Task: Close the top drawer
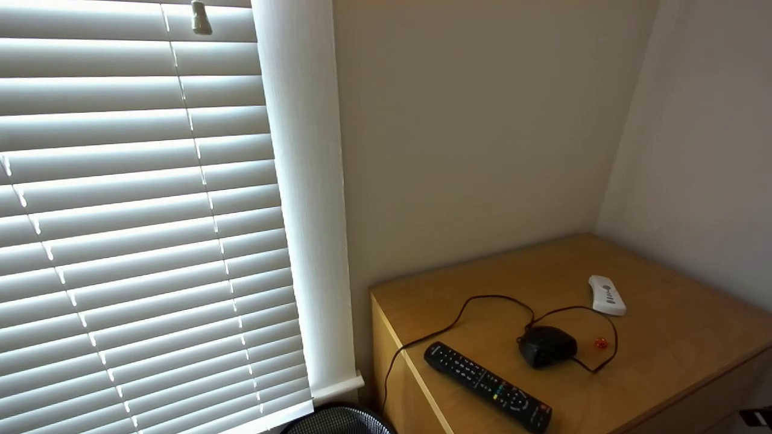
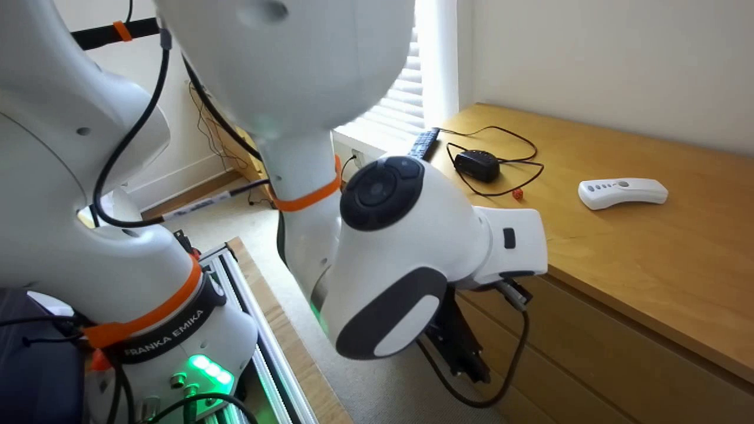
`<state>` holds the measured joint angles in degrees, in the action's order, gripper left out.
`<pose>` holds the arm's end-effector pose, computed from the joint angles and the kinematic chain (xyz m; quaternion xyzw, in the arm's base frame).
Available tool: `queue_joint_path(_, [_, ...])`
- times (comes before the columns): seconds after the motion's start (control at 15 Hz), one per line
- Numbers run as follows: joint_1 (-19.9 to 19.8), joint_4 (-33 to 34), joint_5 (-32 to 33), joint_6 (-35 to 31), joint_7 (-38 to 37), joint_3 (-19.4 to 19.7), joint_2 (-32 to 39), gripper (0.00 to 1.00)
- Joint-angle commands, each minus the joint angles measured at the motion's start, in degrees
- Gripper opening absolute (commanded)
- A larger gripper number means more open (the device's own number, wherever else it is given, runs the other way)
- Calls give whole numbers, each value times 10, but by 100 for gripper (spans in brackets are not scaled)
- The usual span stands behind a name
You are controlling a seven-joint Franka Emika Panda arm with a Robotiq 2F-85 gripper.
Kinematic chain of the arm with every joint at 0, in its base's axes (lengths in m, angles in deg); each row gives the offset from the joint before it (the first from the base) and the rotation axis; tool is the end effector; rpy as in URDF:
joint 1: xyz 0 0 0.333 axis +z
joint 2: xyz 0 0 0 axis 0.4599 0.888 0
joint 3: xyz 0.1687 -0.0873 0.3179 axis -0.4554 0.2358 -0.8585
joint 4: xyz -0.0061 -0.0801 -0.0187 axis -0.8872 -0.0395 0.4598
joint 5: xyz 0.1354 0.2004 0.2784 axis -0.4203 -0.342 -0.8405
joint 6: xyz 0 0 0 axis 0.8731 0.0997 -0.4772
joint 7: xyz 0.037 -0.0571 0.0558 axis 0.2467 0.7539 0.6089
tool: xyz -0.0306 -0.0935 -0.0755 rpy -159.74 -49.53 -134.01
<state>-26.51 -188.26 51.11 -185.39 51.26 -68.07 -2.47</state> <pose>0.3453 -0.2408 0.2036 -0.9544 0.0488 -0.2932 0.0285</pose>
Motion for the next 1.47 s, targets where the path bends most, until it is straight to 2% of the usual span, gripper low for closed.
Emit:
queue_joint_path(0.0, [15, -84, 7, 115, -41, 0, -144, 26])
queue_joint_path(0.07, [19, -35, 64, 168, -106, 2, -144, 27])
queue_joint_path(0.33, [-10, -26, 205, 291, -251, -68, -218, 56])
queue_joint_path(0.4, [-12, -65, 180, 300, -234, -84, -250, 62])
queue_joint_path(0.47, [-14, -26, 215, 316, -279, -99, -216, 71])
queue_joint_path(0.73, [-24, -28, 190, 315, -287, -141, -213, 99])
queue_joint_path(1.0, [-63, -28, 177, 285, -289, -178, -178, 100])
queue_joint_path(1.07, [-31, -28, 182, 304, -286, -157, -206, 100])
queue_joint_path(1.4, [-33, -26, 182, 303, -287, -160, -203, 100])
